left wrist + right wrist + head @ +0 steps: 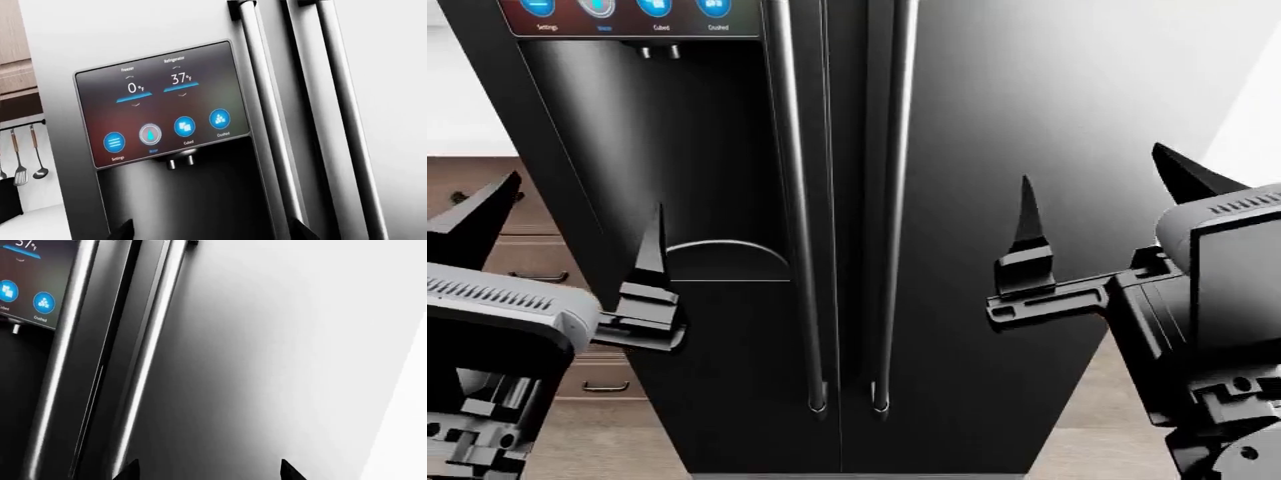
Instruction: Open the fridge door
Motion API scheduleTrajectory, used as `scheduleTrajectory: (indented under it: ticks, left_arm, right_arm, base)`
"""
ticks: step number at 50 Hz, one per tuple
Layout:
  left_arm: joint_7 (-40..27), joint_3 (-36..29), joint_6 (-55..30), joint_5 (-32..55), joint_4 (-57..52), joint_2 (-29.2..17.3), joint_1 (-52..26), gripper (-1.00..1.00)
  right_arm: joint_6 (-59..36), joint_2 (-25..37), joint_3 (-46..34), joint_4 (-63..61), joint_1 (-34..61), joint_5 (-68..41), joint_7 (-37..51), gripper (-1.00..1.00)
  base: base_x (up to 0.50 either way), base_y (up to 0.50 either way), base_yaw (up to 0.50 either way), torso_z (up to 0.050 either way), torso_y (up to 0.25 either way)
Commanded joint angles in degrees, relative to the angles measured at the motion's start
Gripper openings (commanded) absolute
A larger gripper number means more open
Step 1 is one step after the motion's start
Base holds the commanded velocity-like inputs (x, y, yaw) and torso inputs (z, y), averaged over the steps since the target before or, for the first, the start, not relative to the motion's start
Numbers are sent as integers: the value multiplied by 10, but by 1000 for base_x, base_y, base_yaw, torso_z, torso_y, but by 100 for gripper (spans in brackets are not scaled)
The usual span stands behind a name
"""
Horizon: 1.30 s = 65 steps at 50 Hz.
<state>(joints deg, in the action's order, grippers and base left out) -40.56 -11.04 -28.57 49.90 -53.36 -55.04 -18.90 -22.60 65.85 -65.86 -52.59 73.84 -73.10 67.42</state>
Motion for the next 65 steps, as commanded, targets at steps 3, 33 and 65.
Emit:
scheduleTrajectory:
  ticks: [3,33,65]
  left_arm:
    - [6,-21,-10,-3,12,11,-16,100]
    - [-9,85,93,-18,5,-44,151,100]
    - [2,64,99,-37,16,-27,146,100]
  right_arm:
    - [-9,-29,1,32,16,-78,-34,100]
    - [13,-154,-6,168,9,-130,-123,100]
    - [26,-249,14,247,37,-205,-55,100]
  base:
    - [0,0,0,0,0]
    - [0,0,0,0,0]
    - [0,0,0,0,0]
